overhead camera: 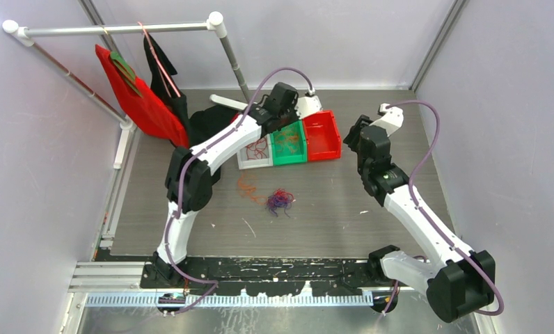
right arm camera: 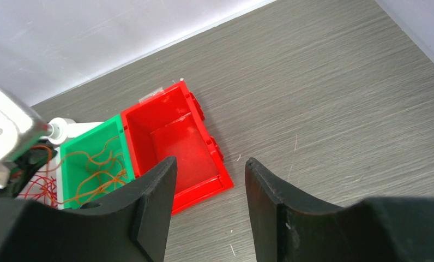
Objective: Untangle the cables
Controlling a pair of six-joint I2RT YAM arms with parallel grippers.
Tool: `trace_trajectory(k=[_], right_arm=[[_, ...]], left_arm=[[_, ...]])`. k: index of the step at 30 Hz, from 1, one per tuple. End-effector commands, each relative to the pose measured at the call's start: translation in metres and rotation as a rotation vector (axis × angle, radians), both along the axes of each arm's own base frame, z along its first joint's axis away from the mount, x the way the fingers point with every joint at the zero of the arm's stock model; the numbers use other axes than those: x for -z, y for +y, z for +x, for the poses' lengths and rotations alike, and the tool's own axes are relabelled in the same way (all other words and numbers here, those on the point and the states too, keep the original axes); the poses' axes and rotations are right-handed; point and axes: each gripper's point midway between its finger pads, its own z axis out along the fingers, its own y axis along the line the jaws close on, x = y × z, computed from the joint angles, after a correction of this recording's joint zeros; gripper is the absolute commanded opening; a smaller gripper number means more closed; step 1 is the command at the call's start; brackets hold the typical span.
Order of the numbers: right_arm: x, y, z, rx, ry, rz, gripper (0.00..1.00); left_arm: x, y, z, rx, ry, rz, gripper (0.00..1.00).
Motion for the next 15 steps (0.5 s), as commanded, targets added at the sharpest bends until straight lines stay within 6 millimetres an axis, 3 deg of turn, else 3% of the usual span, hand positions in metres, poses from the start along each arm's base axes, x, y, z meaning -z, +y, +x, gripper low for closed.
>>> trace_trajectory(k=[1,8,9,12,15], right_arm=[[-0.022,-0.010,-0.001,0.041,-0.081,0.035,0.54],[-0.022,-0.014,0.000,0.052,-0.091,0.047,0.53],[-0.022,-0.014,0.001,0.054,-0.091,0.048,0.53],[-0.021,-0.014,0.002,0.048,-0.088,0.050,0.53],[-0.022,-0.011,0.004,0.036,-0.088,0.053,0.53]], left_arm=[[0.008,-0.012,0.003,0.006,0.036,-0.041,0.00],[0.034,-0.024,0.009,0.008,0.109,-0.078,0.00],[0.037,-0.026,0.008,0.017,0.130,-0.083,0.07],[0.041,-0.023,-0.002,0.038,0.219,-0.074,0.42],[0.034,-0.012,-0.003,0.041,0.264,-0.087,0.60]])
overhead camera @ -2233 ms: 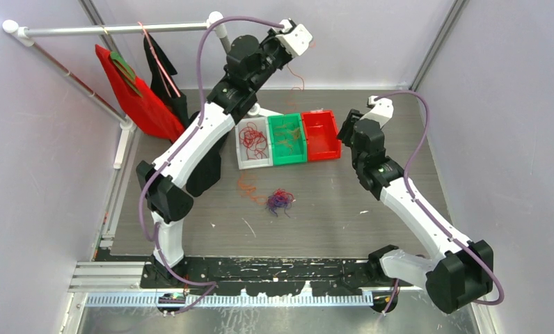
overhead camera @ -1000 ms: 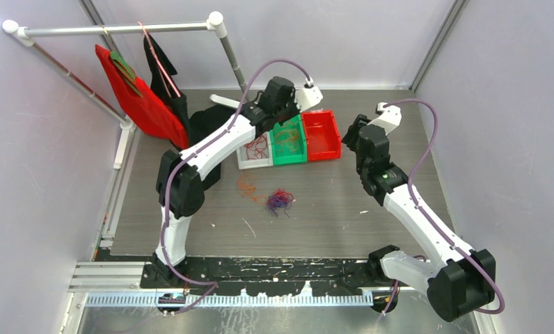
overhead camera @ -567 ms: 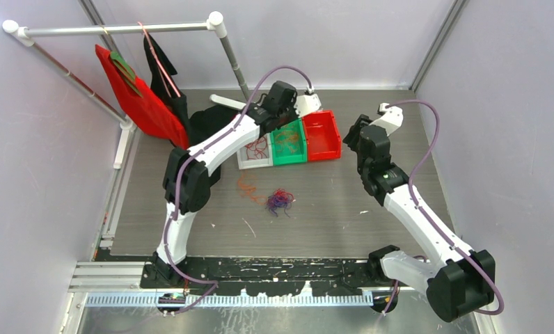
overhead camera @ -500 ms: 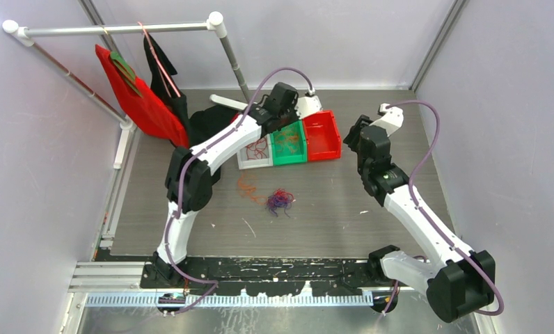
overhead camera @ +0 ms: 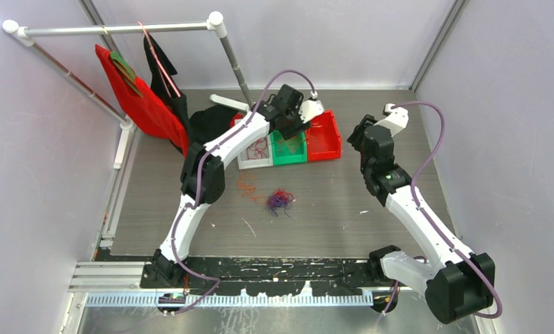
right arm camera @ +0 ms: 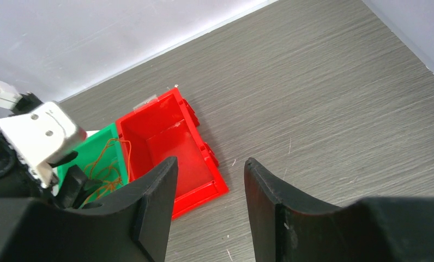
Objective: Untangle the cables
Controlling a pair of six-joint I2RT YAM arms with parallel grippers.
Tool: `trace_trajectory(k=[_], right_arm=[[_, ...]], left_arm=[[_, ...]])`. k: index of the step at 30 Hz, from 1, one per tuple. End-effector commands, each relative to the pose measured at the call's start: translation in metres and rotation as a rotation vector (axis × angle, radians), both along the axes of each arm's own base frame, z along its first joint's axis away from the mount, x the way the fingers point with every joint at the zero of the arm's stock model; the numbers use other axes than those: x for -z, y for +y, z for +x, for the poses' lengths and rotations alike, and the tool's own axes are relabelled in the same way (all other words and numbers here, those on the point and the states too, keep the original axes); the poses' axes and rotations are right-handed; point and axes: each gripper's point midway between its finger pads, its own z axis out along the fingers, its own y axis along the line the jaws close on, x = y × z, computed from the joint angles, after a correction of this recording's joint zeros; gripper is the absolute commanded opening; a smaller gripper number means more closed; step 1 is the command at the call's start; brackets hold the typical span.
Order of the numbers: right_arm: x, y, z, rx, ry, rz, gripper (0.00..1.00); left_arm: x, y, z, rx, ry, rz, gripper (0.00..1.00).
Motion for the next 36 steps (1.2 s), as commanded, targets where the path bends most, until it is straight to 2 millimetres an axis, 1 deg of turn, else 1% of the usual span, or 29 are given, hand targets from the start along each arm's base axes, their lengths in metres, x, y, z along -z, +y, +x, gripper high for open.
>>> trace_trajectory(k=[1,2,4,7,10,11,14,15,17,20,21,23,26,28,31,36], right_arm=[[-0.021,0.001,0.005,0.001,-0.076,0.042,0.53],[-0.021,0.003,0.006,-0.006,-0.076,0.044,0.53],[-0.021,0.007,0.008,-0.024,-0.070,0.046,0.53],[-0.022,0.011,0.010,-0.044,-0.065,0.050,0.53],[-0.019,0.016,0.013,-0.067,-0.050,0.055,0.53],[-0.018,0.018,0.013,-0.075,-0.046,0.058,0.53],[-0.015,0.021,0.014,-0.083,-0.037,0.074,0.53],[-0.014,0.021,0.013,-0.082,-0.037,0.077,0.53],[-0.013,0.020,0.013,-0.080,-0.037,0.078,0.53],[-0.012,0.019,0.012,-0.079,-0.036,0.073,0.53],[-0.013,0.019,0.011,-0.079,-0.037,0.071,0.53],[-0.013,0.017,0.011,-0.074,-0.039,0.064,0.53],[-0.013,0.015,0.010,-0.067,-0.045,0.054,0.53],[-0.011,0.015,0.010,-0.066,-0.044,0.053,0.52],[-0.010,0.015,0.011,-0.068,-0.043,0.055,0.52],[-0.012,0.015,0.010,-0.068,-0.052,0.056,0.49]], left_arm=[[-0.033,0.016,-0.004,0.012,0.064,-0.064,0.65],[-0.038,0.021,-0.004,0.014,0.067,-0.064,0.70],[-0.043,0.032,-0.011,0.036,0.111,-0.061,0.73],[-0.055,0.044,-0.023,0.076,0.170,-0.077,0.74],[-0.063,0.047,-0.032,0.104,0.190,-0.099,0.72],[-0.065,0.046,-0.035,0.122,0.196,-0.108,0.71],[-0.076,0.030,-0.047,0.186,0.210,-0.162,0.67],[-0.078,0.020,-0.051,0.206,0.207,-0.171,0.66],[-0.080,0.004,-0.054,0.235,0.191,-0.185,0.65],[-0.079,-0.017,-0.046,0.232,0.172,-0.223,0.64],[-0.074,-0.022,-0.042,0.220,0.176,-0.228,0.64],[-0.070,-0.027,-0.034,0.188,0.174,-0.241,0.63],[-0.063,-0.024,-0.015,0.104,0.130,-0.233,0.55],[-0.064,-0.025,-0.002,0.069,0.084,-0.255,0.48],[-0.059,-0.025,0.007,0.045,0.062,-0.259,0.42],[-0.044,-0.022,0.014,0.011,0.079,-0.247,0.36]])
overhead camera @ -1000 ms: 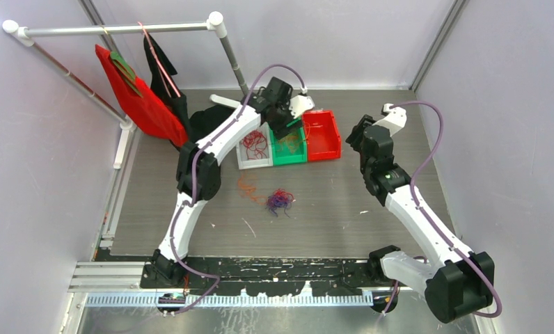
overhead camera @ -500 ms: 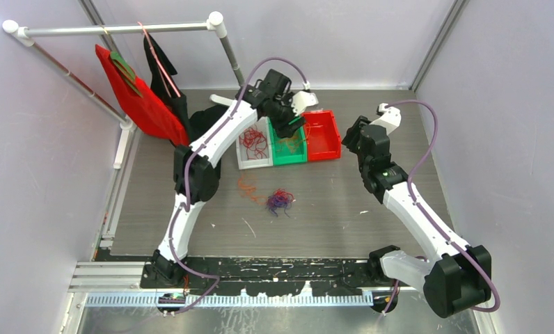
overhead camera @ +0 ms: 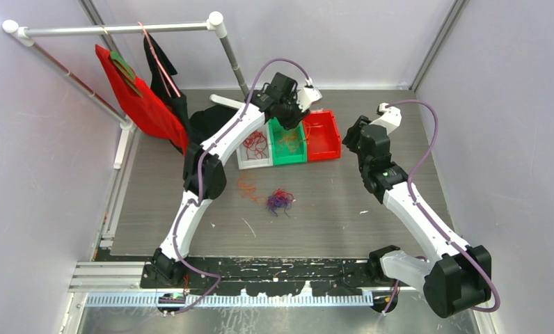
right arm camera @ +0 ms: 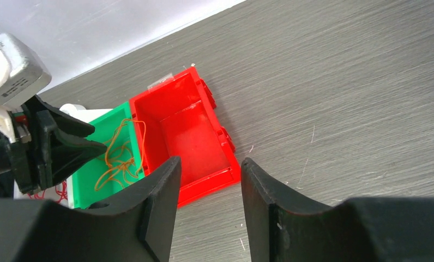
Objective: Untangle the cables
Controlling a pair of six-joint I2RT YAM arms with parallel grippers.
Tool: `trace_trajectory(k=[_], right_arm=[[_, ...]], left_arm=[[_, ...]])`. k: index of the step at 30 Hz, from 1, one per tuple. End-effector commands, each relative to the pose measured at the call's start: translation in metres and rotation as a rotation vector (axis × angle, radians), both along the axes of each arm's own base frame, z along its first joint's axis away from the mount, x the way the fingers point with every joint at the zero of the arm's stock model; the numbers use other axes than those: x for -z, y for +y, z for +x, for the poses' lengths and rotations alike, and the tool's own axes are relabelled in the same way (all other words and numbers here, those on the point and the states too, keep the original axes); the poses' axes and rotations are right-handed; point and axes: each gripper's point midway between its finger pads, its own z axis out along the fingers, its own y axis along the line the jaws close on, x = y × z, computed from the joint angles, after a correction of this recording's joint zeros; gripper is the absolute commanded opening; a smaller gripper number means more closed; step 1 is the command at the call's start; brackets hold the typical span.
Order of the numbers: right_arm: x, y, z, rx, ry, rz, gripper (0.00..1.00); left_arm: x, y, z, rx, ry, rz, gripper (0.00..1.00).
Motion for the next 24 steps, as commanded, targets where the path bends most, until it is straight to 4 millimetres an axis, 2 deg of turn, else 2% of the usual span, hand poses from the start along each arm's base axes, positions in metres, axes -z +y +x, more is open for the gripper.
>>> trace_trajectory(k=[1,4,8,11,15,17,19,22,24], right_arm=[[-0.029,-0.003,0.004,0.016,-0.096,0.023,0.49],[-0.031,-0.004,0.003,0.017,-0.101,0.021,0.47],[-0.031,-0.006,0.003,0.026,-0.102,0.018,0.45],[-0.031,-0.005,0.002,0.022,-0.099,0.017,0.44],[-0.029,-0.005,0.002,0.023,-0.095,0.016,0.44],[-0.028,-0.006,0.002,0.024,-0.096,0.018,0.44],[-0.029,-0.006,0.001,0.026,-0.098,0.022,0.44],[-0.030,-0.005,0.001,0.023,-0.106,0.029,0.45],[-0.030,-0.005,0.000,0.021,-0.107,0.028,0.45]], left_arm=[[-0.011,0.001,0.024,-0.078,-0.062,-0.044,0.36],[0.001,0.007,0.030,-0.103,-0.043,-0.035,0.34],[0.008,0.008,0.028,-0.119,0.008,-0.063,0.28],[-0.001,0.007,0.023,-0.109,0.046,-0.115,0.24],[-0.023,0.014,0.027,-0.132,-0.010,-0.126,0.23],[-0.037,0.017,0.030,-0.156,-0.038,-0.154,0.31],[-0.045,0.015,0.023,-0.151,-0.041,-0.164,0.40],[-0.033,0.008,0.009,-0.101,-0.017,-0.132,0.51],[-0.034,0.005,0.007,-0.099,0.002,-0.150,0.55]])
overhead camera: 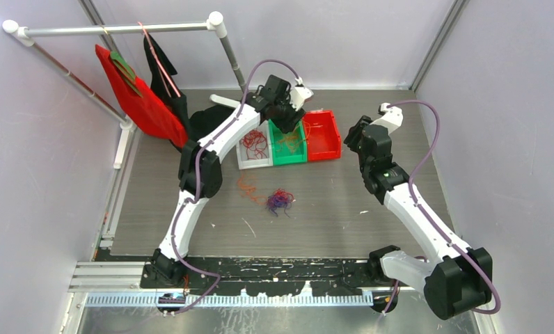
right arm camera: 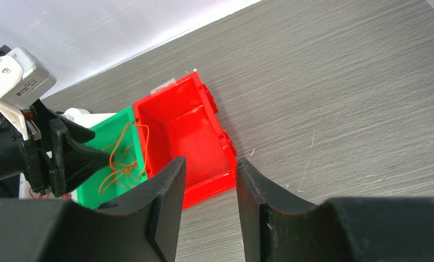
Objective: Untangle the cables
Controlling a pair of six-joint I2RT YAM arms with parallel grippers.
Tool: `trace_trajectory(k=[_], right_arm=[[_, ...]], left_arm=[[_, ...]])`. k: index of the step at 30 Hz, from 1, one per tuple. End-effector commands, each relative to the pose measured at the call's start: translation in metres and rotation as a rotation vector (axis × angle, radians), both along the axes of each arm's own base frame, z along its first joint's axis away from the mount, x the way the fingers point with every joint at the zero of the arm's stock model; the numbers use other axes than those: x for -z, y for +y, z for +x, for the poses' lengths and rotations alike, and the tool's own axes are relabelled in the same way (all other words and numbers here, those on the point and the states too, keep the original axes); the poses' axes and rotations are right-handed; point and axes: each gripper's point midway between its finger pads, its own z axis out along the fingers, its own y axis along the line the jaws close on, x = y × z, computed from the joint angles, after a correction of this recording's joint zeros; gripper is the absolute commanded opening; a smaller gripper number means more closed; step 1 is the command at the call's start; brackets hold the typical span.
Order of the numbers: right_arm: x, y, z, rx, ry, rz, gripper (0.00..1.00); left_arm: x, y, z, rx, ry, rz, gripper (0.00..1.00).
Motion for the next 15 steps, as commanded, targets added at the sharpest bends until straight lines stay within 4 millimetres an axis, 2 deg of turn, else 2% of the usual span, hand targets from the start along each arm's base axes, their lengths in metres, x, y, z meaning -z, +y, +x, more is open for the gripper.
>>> trace_trajectory(k=[1,5,8,12,14,15], right_arm=[[-0.024,-0.005,0.000,0.021,-0.091,0.024,0.45],[-0.022,-0.006,-0.001,0.025,-0.085,0.013,0.45],[-0.022,-0.005,0.000,0.024,-0.086,0.019,0.45],[-0.023,-0.006,-0.001,0.025,-0.086,0.016,0.45],[-0.022,-0.007,-0.001,0.028,-0.083,0.014,0.45],[-0.022,-0.007,-0.001,0.029,-0.083,0.014,0.45]], left_arm=[[-0.061,-0.018,-0.002,0.028,-0.089,-0.114,0.58],[-0.071,-0.023,0.004,0.016,-0.117,-0.155,0.58],[-0.070,-0.031,0.000,0.030,-0.085,-0.195,0.55],[-0.061,-0.034,-0.002,0.051,-0.060,-0.181,0.36],[-0.058,-0.022,0.012,-0.018,-0.117,-0.126,0.26],[-0.063,-0.014,0.024,-0.071,-0.174,-0.105,0.24]])
